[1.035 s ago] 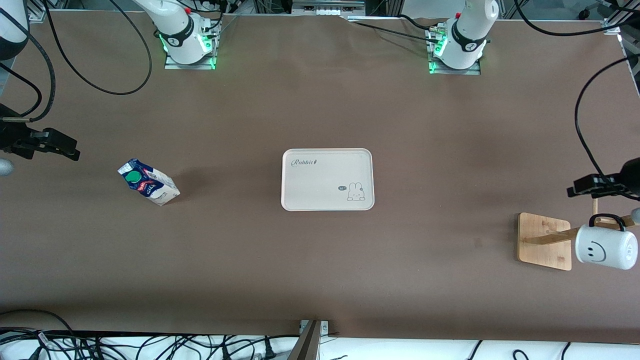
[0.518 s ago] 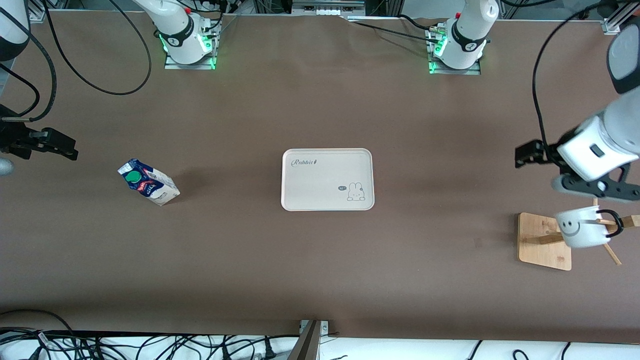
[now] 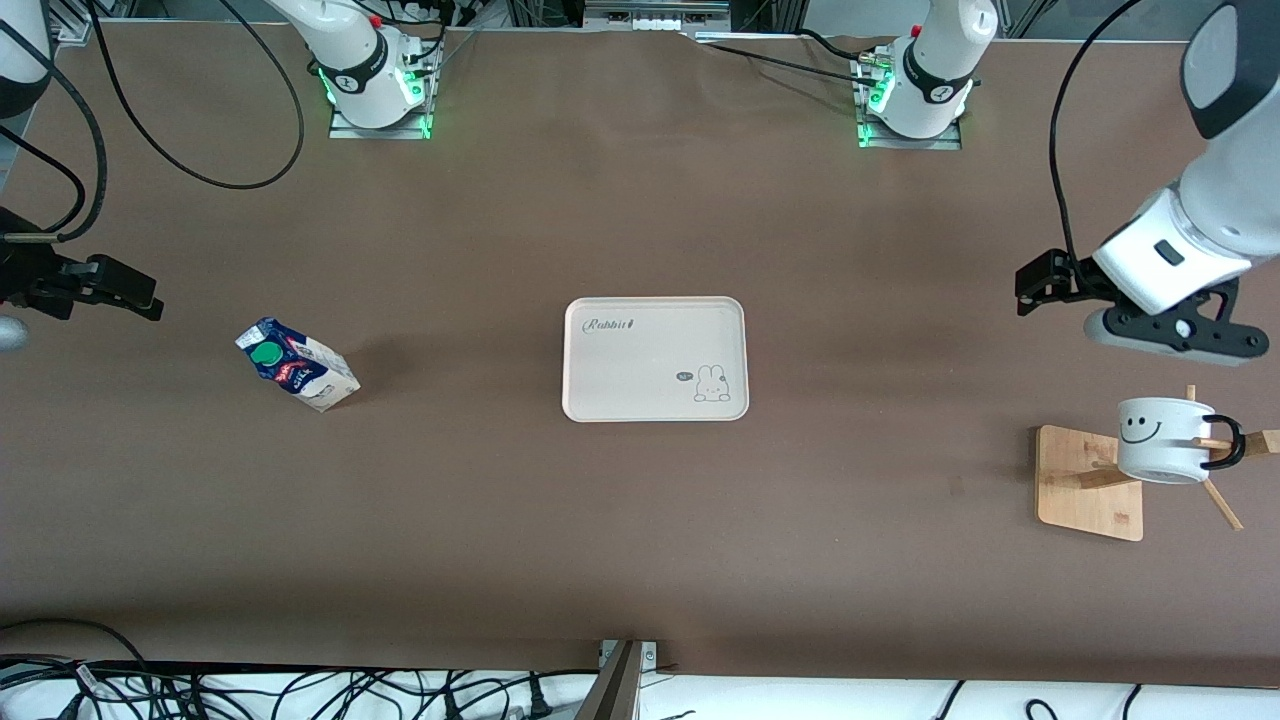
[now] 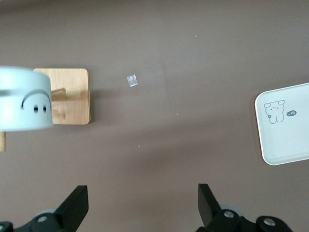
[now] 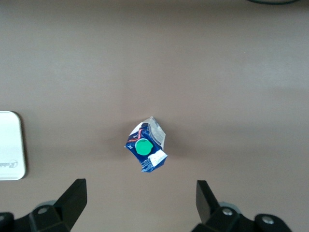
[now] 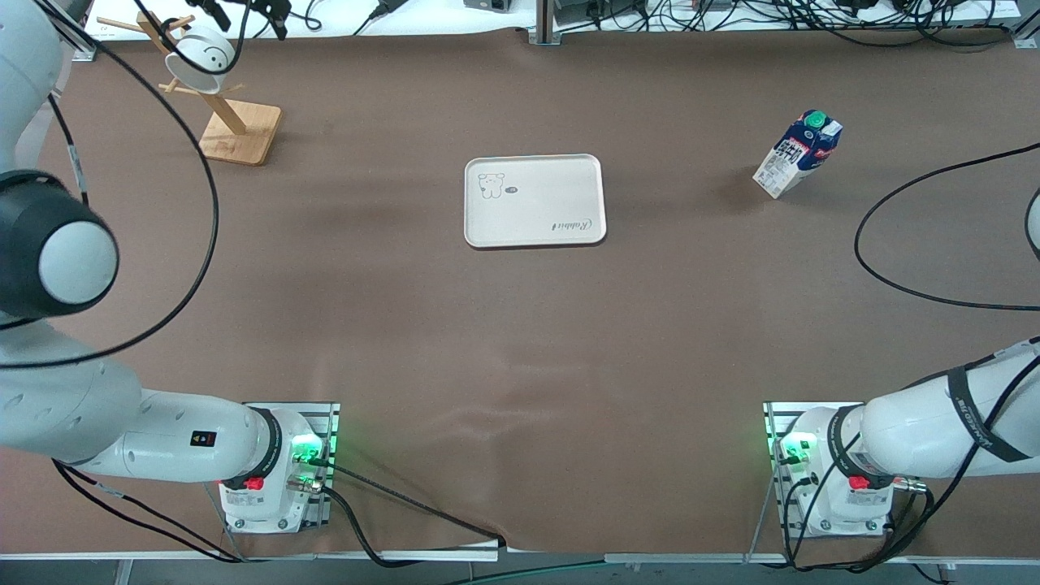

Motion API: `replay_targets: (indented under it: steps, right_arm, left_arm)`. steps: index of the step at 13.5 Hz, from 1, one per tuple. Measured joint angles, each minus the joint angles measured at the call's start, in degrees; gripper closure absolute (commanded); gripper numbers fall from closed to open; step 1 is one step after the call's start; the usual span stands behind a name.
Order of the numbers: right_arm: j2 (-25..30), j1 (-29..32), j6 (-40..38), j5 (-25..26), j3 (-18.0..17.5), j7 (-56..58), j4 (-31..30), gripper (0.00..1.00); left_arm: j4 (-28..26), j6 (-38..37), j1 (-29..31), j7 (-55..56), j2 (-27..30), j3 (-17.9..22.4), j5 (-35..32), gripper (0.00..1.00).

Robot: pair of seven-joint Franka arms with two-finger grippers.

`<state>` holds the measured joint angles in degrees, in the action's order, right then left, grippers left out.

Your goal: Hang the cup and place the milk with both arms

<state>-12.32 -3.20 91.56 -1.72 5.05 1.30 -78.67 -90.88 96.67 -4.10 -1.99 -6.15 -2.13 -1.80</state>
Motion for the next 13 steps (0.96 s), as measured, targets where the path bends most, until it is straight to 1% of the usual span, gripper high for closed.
replay_targets:
  steps: [1, 2, 5, 7, 13]
  right_arm:
    - [0.00, 0.14, 0.00, -0.48, 0.14, 0.00, 0.00, 0.00]
    - [0.00, 0.17, 0.00, -0.62, 0.24, 0.00, 0.00, 0.00]
    - [0.00, 0.17, 0.00, -0.61, 0.25, 0.00, 0.00, 0.00]
    - [0.00, 0.17, 0.00, -0.61, 0.25, 0.00, 0.00, 0.00]
    - [0.00, 0.17, 0.00, -0.61, 0.25, 0.00, 0.00, 0.00]
  left_arm:
    - [-3.29, 1.46, 0.44, 1.01, 2.39, 0.10, 0.00, 0.00]
    - [-5.38, 2.81, 0.94, 1.57, 4.13, 0.20, 0.00, 0.00]
    - [-9.23, 4.56, 2.17, 4.44, 7.46, 0.41, 0.00, 0.00]
    - [-10.35, 4.76, 2.45, 5.36, 8.14, 0.41, 0.00, 0.00]
    - [-10.77, 4.04, 2.85, 4.96, 8.15, 0.42, 0.00, 0.00]
